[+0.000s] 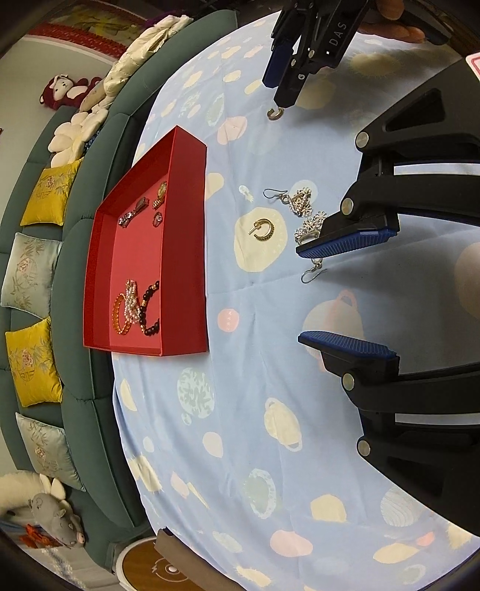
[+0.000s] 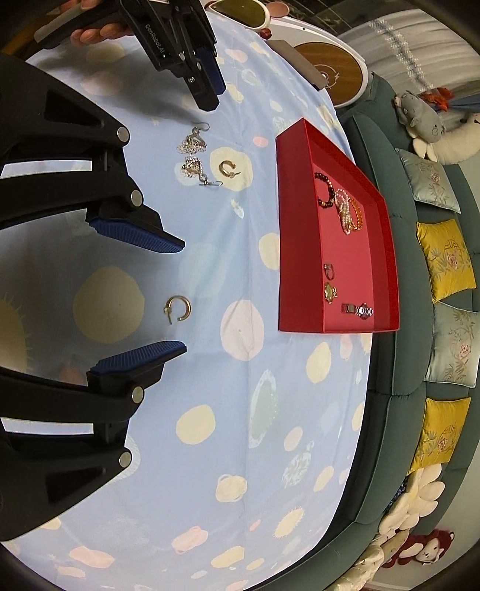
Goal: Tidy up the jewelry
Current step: 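Withdraw both tools from the red box back over the earrings on the cloth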
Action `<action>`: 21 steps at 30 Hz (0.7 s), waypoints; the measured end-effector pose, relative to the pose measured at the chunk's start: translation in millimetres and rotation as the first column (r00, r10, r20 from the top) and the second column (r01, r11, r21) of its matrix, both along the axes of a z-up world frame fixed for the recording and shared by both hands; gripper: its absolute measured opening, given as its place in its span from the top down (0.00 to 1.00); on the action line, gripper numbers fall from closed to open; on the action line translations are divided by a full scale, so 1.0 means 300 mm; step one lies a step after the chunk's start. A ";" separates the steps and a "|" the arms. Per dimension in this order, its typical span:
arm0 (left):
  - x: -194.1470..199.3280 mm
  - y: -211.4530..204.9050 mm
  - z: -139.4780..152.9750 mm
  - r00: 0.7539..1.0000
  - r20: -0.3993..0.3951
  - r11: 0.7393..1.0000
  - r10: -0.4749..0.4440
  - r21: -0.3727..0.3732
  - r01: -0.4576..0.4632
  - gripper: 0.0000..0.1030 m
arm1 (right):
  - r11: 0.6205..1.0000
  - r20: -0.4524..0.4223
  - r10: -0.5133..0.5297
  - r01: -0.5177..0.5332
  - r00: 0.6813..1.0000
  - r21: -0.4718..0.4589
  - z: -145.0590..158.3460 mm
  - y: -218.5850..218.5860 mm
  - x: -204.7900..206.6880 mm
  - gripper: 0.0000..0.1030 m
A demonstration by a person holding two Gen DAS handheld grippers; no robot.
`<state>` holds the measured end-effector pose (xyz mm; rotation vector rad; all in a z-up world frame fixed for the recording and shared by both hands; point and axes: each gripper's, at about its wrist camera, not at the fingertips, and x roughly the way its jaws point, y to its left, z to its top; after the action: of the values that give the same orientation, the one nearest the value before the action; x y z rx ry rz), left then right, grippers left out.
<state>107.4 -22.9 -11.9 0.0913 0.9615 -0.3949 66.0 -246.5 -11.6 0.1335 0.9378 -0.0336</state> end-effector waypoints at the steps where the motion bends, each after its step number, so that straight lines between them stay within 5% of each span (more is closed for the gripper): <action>1: 0.001 0.000 -0.005 1.000 -0.004 1.000 0.002 0.003 -0.002 0.62 | 1.000 -0.004 -0.003 0.003 1.000 0.000 -0.006 -0.006 0.000 0.53; 21: 0.024 -0.023 -0.016 1.000 -0.022 1.000 0.014 0.001 -0.014 0.62 | 1.000 -0.025 0.008 -0.008 1.000 -0.020 -0.068 -0.014 0.023 0.60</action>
<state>114.7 -29.6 -16.7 0.0807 0.9831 -0.3833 73.0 -250.6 -31.9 0.1104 0.9629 -0.0375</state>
